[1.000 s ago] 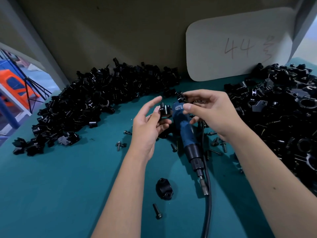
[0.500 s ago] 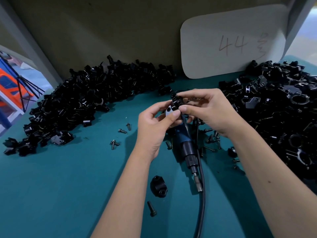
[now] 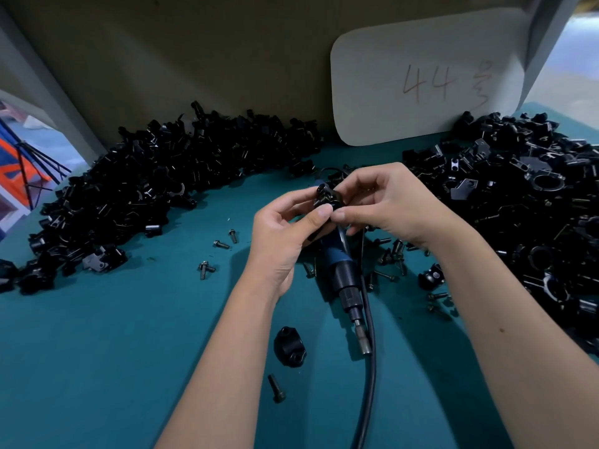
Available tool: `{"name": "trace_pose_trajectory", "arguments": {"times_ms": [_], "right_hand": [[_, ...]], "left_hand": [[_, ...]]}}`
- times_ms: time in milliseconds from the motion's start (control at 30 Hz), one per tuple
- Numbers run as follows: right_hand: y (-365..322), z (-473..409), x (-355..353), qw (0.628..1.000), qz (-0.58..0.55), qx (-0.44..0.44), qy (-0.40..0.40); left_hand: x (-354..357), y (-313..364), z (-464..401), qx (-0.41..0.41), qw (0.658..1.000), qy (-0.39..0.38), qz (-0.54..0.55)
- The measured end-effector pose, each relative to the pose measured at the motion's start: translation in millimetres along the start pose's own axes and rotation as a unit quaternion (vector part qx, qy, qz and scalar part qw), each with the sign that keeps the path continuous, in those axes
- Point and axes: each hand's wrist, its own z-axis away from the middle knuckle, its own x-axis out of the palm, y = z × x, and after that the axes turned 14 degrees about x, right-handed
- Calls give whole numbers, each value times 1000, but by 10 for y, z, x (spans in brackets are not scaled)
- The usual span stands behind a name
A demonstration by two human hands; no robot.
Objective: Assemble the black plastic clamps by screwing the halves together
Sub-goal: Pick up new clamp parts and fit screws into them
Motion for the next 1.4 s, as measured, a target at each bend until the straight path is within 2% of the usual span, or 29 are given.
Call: {"name": "trace_pose_trajectory", "arguments": {"times_ms": [133, 233, 300, 367, 433, 500, 700, 867, 967, 1200, 1400], "right_hand": [[-108, 70, -31, 999, 38, 34, -16], [-230, 145, -116, 989, 103, 104, 6], [-287, 226, -232, 951, 246, 185, 27], [-279, 298, -304, 889, 359, 283, 17], [-228, 347, -265, 855, 394, 337, 24], [-189, 366, -172, 844, 414, 340, 43], [-208, 475, -161, 866, 403, 282, 86], [-285, 555, -12, 869, 387, 307, -12], [-249, 563, 103, 857, 398, 326, -16], [-223, 639, 14, 869, 378, 318, -8], [-365, 792, 84, 856, 405, 305, -99]], "left_hand": [[18, -7, -8, 4, 1000, 4, -16], [79, -25, -9, 3, 1000, 12, -28], [108, -48, -5, -6, 1000, 28, -5], [102, -66, -10, -16, 999, 43, 0], [92, -66, -15, -25, 998, 54, 0], [97, -44, -14, -29, 998, 63, 7], [108, 0, 10, -39, 996, 79, 31], [110, -6, 17, -47, 996, 81, 4], [107, -8, 37, -47, 996, 78, -2], [97, 19, 44, -50, 995, 83, -3], [100, 53, 37, -46, 994, 95, 4]]}}
